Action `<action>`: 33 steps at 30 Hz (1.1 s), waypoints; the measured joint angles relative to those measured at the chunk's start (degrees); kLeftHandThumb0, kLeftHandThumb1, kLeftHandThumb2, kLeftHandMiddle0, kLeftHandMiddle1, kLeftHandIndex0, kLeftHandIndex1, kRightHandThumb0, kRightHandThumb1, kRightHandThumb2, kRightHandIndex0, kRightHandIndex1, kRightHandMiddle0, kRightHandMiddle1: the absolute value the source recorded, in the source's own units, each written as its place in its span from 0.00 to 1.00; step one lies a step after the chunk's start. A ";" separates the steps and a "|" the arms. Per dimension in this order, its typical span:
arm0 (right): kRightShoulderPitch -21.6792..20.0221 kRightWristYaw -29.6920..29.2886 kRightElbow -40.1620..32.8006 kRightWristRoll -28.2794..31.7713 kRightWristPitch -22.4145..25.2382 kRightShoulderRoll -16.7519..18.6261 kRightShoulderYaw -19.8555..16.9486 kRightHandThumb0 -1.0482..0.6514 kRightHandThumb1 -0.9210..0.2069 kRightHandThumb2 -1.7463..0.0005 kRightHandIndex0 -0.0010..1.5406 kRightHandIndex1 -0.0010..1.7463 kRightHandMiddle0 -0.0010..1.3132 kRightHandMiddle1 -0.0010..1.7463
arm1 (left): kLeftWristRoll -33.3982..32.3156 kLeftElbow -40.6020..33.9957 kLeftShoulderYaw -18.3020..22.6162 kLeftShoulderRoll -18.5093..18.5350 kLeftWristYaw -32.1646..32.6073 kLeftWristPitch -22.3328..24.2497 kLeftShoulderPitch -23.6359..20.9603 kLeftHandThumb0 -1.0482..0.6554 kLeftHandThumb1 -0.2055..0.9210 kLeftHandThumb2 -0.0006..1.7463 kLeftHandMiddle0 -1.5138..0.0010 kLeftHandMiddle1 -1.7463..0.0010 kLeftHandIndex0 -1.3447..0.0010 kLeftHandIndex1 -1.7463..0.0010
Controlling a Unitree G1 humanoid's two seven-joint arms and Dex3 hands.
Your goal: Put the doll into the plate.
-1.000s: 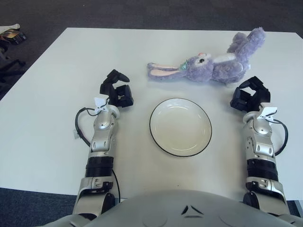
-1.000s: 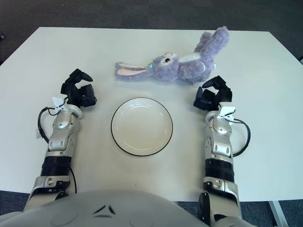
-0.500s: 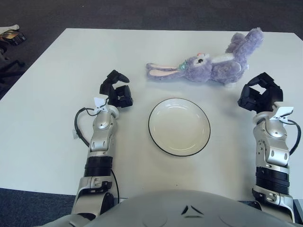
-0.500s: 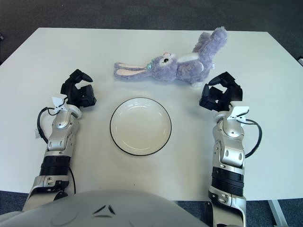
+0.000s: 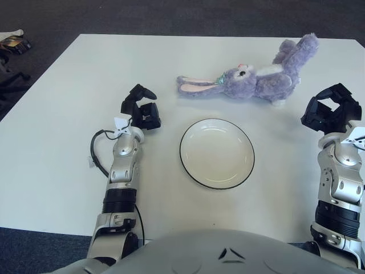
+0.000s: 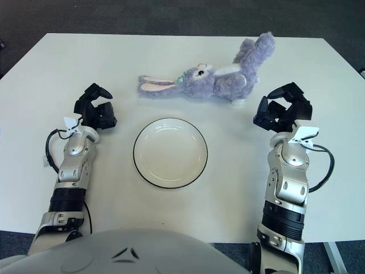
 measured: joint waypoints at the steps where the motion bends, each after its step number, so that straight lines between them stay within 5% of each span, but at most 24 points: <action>1: -0.06 0.00 0.01 -0.26 0.17 -0.33 0.01 0.33 0.55 0.23 0.70 1.00 0.48 1.00 | 0.00 0.01 0.00 0.00 0.00 -0.01 0.00 0.31 0.39 0.82 0.13 0.00 0.49 0.00; 11: -1.73 0.17 2.33 -7.51 0.44 -5.19 2.32 0.36 0.41 0.35 0.59 1.00 0.38 1.00 | -0.02 1.18 -0.02 0.16 -0.02 -0.24 -0.78 0.31 0.38 0.82 0.13 0.00 0.49 0.00; 21: -4.90 -0.03 5.59 -13.34 -0.41 -6.83 5.97 0.37 0.38 0.38 0.54 1.00 0.36 1.00 | -0.09 2.12 -0.06 0.63 -0.44 0.01 -2.87 0.31 0.38 0.82 0.12 0.00 0.49 0.00; 23: -5.70 -0.24 5.95 -14.35 -1.08 -7.08 6.55 0.51 0.51 0.27 0.50 0.97 0.33 1.00 | -0.10 2.40 -0.10 0.80 -0.75 -0.11 -3.73 0.31 0.38 0.82 0.12 0.00 0.49 0.00; 26: -6.63 -0.82 5.96 -16.51 -1.89 -7.70 7.29 0.58 0.58 0.22 0.46 0.98 0.33 1.00 | -0.09 4.07 -0.16 1.23 -1.55 -0.60 -6.02 0.31 0.38 0.82 0.12 0.00 0.49 0.00; 33: -7.12 -1.17 0.02 -22.78 -0.15 -7.98 9.59 0.61 0.58 0.22 0.44 0.97 0.32 1.00 | -0.08 11.05 -0.35 2.50 -3.15 -2.58 -13.42 0.31 0.39 0.82 0.12 0.00 0.49 0.00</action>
